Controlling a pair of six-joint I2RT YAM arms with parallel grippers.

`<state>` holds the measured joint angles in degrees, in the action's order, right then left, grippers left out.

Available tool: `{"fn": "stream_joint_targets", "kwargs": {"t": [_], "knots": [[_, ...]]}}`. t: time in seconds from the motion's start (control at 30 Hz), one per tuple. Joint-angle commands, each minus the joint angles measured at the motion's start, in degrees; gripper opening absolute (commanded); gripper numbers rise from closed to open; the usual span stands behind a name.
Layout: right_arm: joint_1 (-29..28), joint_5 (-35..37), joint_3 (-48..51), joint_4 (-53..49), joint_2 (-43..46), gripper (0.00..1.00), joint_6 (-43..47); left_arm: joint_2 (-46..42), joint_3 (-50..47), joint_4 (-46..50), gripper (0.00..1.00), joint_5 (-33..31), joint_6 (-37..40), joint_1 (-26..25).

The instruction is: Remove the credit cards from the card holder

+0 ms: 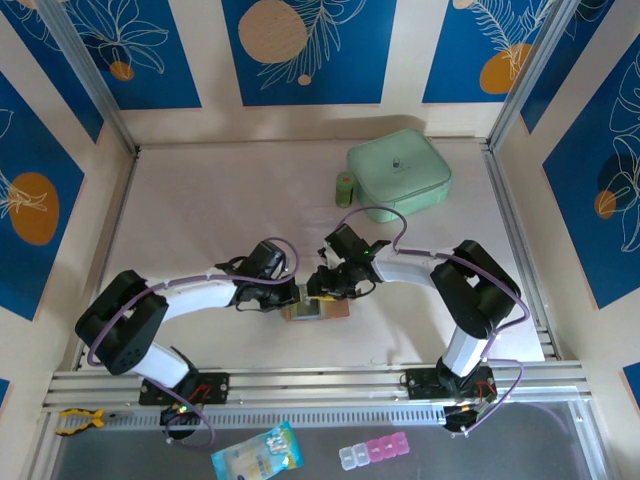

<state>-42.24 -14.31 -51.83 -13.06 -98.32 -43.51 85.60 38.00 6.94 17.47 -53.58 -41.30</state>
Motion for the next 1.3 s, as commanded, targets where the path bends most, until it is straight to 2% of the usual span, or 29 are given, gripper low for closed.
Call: {"fn": "stream_joint_targets", "kwargs": {"t": [0.0,0.3,0.6,0.83,1.27], "knots": [[0.24,2.46,0.16,-3.39,0.84,0.34,1.03,0.42,0.59,2.51,0.07,-1.04,0.06,-0.69],[0.31,2.67,0.46,-3.64,3.88,0.34,1.67,-1.4,0.67,2.37,0.09,-1.19,-0.38,-0.69],[0.27,-2.92,2.72,2.04,5.1,0.39,0.6,-3.19,1.21,5.66,0.08,-4.8,0.78,-0.65],[0.5,-5.19,3.27,4.37,2.41,0.38,-0.16,-0.71,-0.05,0.78,0.09,-1.83,-0.65,-0.68],[1.15,-6.26,3.41,4.67,0.03,0.33,-0.17,0.22,0.45,3.06,0.08,-2.43,-0.29,-0.67]]}}
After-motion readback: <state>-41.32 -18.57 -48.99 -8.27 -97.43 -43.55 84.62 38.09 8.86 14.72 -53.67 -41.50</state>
